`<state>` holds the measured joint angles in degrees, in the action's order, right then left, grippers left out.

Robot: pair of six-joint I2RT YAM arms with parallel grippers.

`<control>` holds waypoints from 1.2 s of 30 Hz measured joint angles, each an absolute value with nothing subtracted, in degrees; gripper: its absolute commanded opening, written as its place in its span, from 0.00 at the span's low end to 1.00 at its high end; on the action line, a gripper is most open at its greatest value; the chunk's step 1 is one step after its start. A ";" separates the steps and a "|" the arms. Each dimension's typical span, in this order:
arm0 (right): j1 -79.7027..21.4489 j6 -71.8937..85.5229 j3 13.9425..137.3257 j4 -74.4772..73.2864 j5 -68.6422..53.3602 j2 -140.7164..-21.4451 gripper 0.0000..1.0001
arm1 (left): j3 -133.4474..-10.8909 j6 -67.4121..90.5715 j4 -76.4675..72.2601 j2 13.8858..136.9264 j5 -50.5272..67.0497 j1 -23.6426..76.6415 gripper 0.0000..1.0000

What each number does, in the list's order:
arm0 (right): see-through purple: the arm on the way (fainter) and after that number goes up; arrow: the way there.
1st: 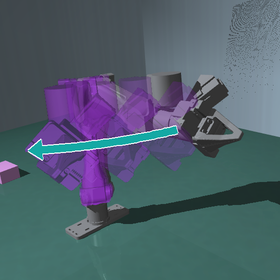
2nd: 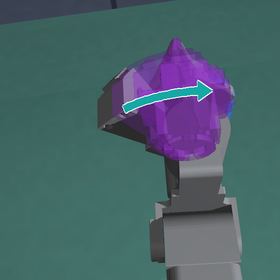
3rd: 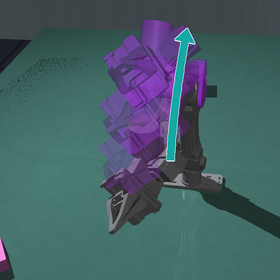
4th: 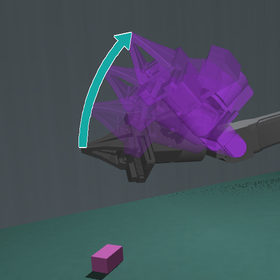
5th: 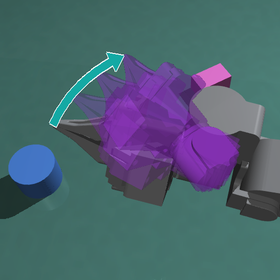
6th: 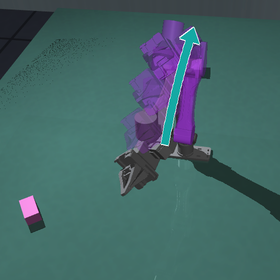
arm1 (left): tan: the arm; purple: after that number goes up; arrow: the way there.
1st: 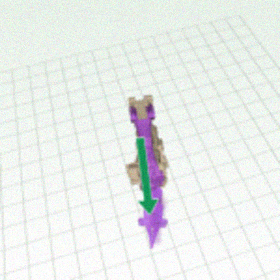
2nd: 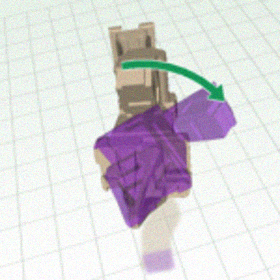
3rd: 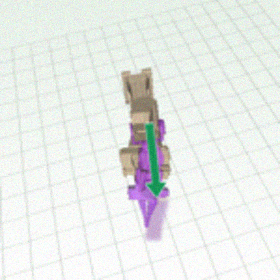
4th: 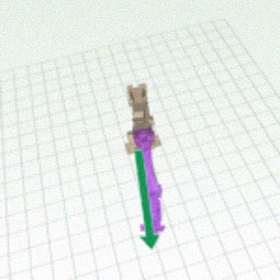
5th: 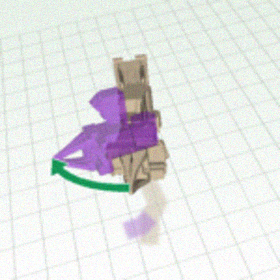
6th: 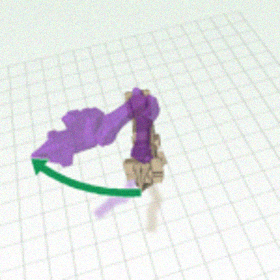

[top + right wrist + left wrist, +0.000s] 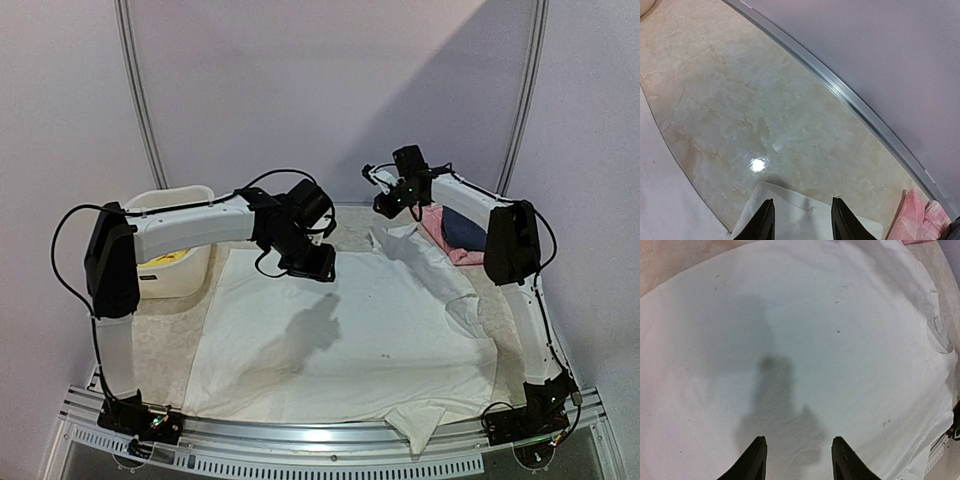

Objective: Fold and stack the mixed laundry pile
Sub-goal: Smooth out the flattened T-shirt at the center of the board.

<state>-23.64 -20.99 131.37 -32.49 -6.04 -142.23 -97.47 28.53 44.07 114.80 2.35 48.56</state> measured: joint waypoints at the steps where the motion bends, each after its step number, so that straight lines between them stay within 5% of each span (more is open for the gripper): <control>1: -24.10 -21.37 131.39 -31.62 -6.07 -142.61 0.46 | -97.41 28.69 44.12 114.80 2.33 48.58 0.45; 36: -14.90 -27.59 136.66 -39.99 -3.27 -152.24 0.35 | -93.76 30.11 44.18 113.19 2.39 49.63 0.46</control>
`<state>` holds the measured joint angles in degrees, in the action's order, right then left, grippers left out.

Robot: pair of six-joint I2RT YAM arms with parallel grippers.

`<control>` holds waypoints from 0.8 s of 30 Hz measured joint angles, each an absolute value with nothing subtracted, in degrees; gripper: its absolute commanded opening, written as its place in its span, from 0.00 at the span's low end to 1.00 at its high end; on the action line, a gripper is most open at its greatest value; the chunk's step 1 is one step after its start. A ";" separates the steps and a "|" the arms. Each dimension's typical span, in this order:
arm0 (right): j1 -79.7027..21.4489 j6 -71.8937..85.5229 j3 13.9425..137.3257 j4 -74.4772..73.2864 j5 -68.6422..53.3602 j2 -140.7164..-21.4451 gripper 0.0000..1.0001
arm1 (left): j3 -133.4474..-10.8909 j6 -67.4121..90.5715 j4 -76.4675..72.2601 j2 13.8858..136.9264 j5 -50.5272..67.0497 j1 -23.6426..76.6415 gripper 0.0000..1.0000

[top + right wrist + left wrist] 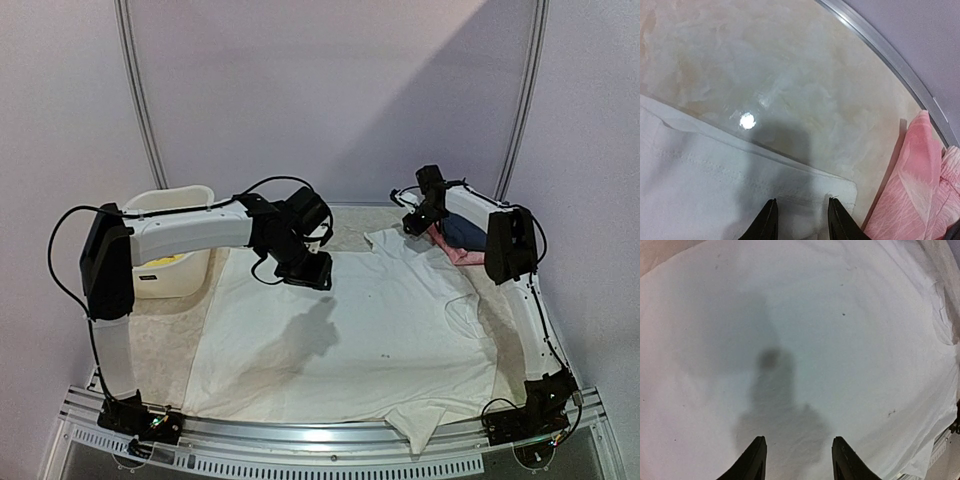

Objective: Fold and stack the mixed laundry pile
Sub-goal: Smooth out the flattened T-shirt at the center of the board.

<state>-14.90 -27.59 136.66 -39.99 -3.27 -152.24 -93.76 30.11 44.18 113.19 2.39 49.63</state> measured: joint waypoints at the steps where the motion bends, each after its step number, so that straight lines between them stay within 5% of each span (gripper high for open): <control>1: -14.87 -27.75 136.84 -40.07 -3.29 -152.57 0.36 | -93.76 30.13 44.18 113.19 2.39 49.65 0.46; 10: -14.72 -28.82 139.35 -39.99 -2.44 -153.42 0.39 | -93.73 30.20 44.21 113.19 2.39 49.76 0.46; 24: -13.43 -31.59 142.67 -44.60 -6.20 -155.46 0.15 | -91.59 30.59 45.47 108.18 -0.19 50.09 0.46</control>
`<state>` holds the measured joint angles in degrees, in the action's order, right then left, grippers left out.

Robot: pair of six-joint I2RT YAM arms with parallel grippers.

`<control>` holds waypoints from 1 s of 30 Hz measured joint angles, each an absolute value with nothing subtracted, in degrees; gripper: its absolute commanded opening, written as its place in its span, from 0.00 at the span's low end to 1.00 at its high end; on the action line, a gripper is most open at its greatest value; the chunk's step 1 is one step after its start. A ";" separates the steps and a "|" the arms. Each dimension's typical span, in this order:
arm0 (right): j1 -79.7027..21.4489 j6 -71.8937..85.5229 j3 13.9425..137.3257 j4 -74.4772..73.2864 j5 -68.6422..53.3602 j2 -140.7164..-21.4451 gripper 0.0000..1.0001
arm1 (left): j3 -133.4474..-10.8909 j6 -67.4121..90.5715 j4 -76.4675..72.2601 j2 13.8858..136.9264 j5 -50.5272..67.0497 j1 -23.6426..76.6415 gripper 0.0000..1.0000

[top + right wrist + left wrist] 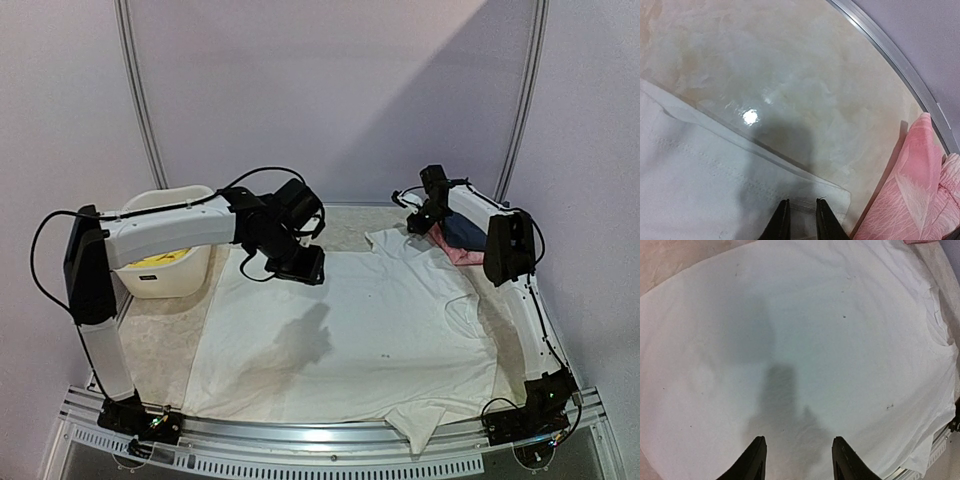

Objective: Fold and stack the mixed laundry pile
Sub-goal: Smooth out the flattened T-shirt at the center of the board.

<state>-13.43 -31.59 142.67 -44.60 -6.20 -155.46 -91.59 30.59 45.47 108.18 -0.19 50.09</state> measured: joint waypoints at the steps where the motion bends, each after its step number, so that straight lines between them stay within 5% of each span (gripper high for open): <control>1: -13.43 -32.03 142.71 -44.80 -6.59 -155.46 0.12 | -91.61 30.41 45.78 107.59 -0.86 50.09 0.46; 6: -13.30 -32.12 142.76 -45.43 -9.10 -155.46 0.00 | -92.38 29.15 48.40 107.18 -4.54 49.69 0.46; 16: -12.95 -29.23 141.64 -39.53 -11.99 -154.89 0.00 | -97.47 26.44 52.25 109.30 -9.15 43.44 0.46; 17: -12.91 -28.77 140.20 -38.26 -12.29 -154.12 0.01 | -98.87 26.17 52.69 110.15 -9.72 42.37 0.46; 22: -12.64 -27.22 136.84 -35.03 -12.05 -150.52 0.38 | -108.16 26.11 56.14 116.20 -11.29 38.00 0.48; 30: -12.03 -24.75 139.52 -37.17 -9.34 -149.75 0.38 | -112.77 26.24 59.00 121.86 -12.25 35.70 0.48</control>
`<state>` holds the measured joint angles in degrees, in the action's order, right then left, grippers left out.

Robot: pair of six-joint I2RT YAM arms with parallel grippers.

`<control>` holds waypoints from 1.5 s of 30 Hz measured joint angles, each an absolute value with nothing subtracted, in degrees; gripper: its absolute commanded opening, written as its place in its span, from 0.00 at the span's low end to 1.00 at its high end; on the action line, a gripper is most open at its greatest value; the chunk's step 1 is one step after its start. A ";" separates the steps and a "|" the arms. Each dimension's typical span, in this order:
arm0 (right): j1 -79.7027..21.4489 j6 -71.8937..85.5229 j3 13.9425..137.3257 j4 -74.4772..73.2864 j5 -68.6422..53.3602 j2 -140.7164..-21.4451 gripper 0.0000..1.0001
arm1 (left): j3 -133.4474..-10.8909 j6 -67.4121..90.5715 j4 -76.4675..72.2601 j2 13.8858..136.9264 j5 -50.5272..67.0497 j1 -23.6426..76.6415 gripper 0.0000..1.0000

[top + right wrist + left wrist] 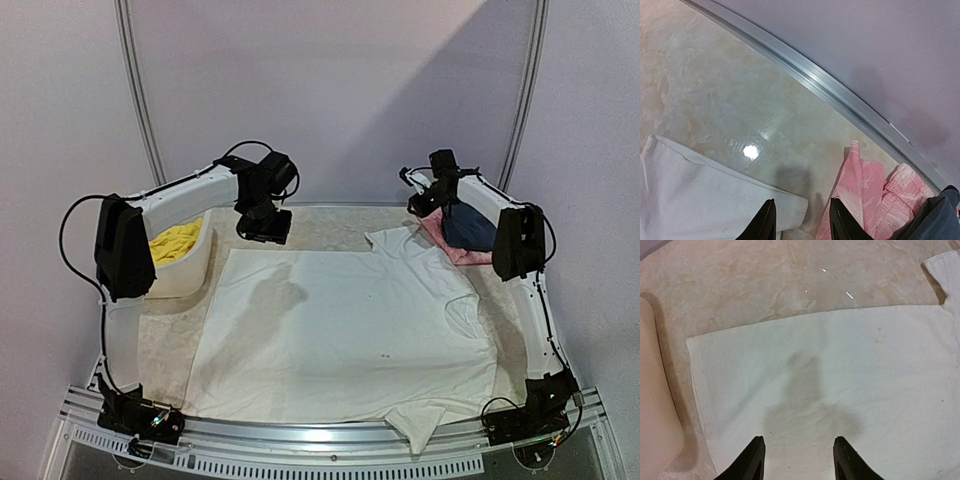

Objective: Fold and stack the mixed laundry pile
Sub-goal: Smooth out the flattened T-shirt at the center of the board.

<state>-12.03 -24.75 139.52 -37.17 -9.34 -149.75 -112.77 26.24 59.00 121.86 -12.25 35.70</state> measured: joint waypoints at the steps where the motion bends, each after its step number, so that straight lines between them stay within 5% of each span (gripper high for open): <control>1: -11.92 -24.60 140.46 -38.04 -9.26 -150.12 0.38 | -112.75 26.35 59.22 121.86 -12.08 35.73 0.48; 28: -9.65 -12.95 145.97 -52.42 -18.48 -154.08 0.43 | -107.09 29.50 58.24 117.64 -9.06 39.20 0.48; 40: -9.41 -8.43 146.30 -50.28 -19.51 -154.04 0.41 | -115.26 29.78 62.50 118.02 -10.35 39.07 0.48; 45: -9.19 -6.31 136.81 -47.86 -23.73 -150.06 0.45 | -119.68 29.93 63.20 120.88 -11.51 37.10 0.46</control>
<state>-9.19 -6.31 136.81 -47.86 -23.73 -150.06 -119.68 29.93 63.20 120.88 -11.51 37.10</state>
